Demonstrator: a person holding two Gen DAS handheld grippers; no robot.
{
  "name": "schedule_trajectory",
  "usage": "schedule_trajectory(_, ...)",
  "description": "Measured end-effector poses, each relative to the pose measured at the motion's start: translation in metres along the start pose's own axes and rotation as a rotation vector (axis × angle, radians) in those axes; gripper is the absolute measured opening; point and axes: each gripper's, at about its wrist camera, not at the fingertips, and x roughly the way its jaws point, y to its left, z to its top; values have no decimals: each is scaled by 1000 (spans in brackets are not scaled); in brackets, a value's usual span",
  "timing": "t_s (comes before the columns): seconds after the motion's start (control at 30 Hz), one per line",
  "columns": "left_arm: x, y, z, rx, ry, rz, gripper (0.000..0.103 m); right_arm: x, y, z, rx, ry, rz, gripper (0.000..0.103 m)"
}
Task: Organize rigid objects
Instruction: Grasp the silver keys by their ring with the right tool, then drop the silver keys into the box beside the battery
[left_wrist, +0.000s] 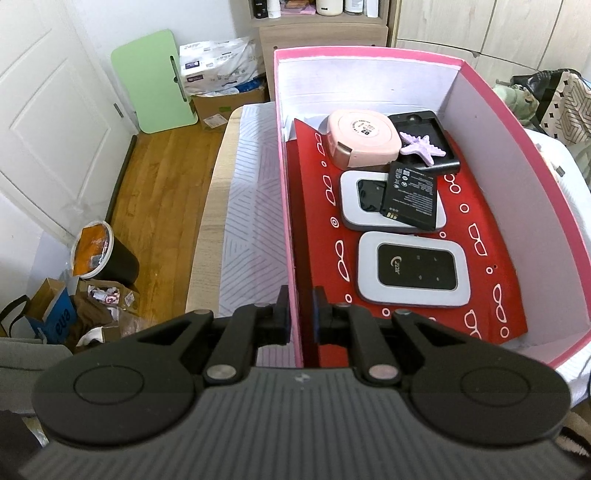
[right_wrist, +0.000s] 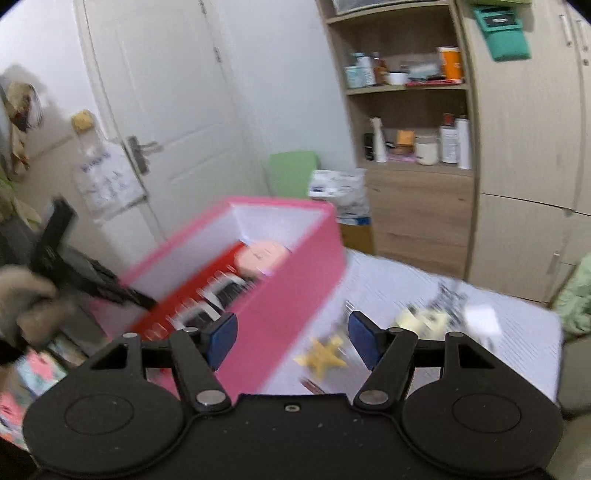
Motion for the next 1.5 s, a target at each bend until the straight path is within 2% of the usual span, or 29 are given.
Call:
schedule_trajectory(0.17,0,0,0,-5,2,6,9,17,-19,-43,31,55,-93,71)
schedule_trajectory(0.27,0,0,0,-8,5,6,10,30,-22,-59,7,101,-106,65)
schedule_trajectory(0.33,1,0,1,-12,7,3,10,39,-21,-65,-19,133,-115,61)
schedule_trajectory(0.43,1,0,1,-12,7,4,10,53,-14,-68,-89,149,-108,60)
schedule_trajectory(0.5,1,0,1,-13,7,4,10,64,-12,-69,-84,161,-118,59)
schedule_trajectory(0.57,1,1,1,-14,6,3,10,69,-7,-71,-134,121,-174,44)
schedule_trajectory(0.6,1,1,1,-13,7,5,10,70,-5,-71,-138,113,-180,29)
schedule_trajectory(0.77,1,-1,1,-5,11,11,10,68,-16,-62,-10,96,-179,29)
schedule_trajectory(1.07,2,0,2,-14,12,3,10,50,-33,-51,168,17,-63,29)
schedule_trajectory(1.23,2,0,2,-13,11,4,10,38,-29,-37,169,-30,-42,29)
schedule_trajectory(1.5,1,-1,1,-12,6,7,10,17,-4,2,69,-103,-3,29)
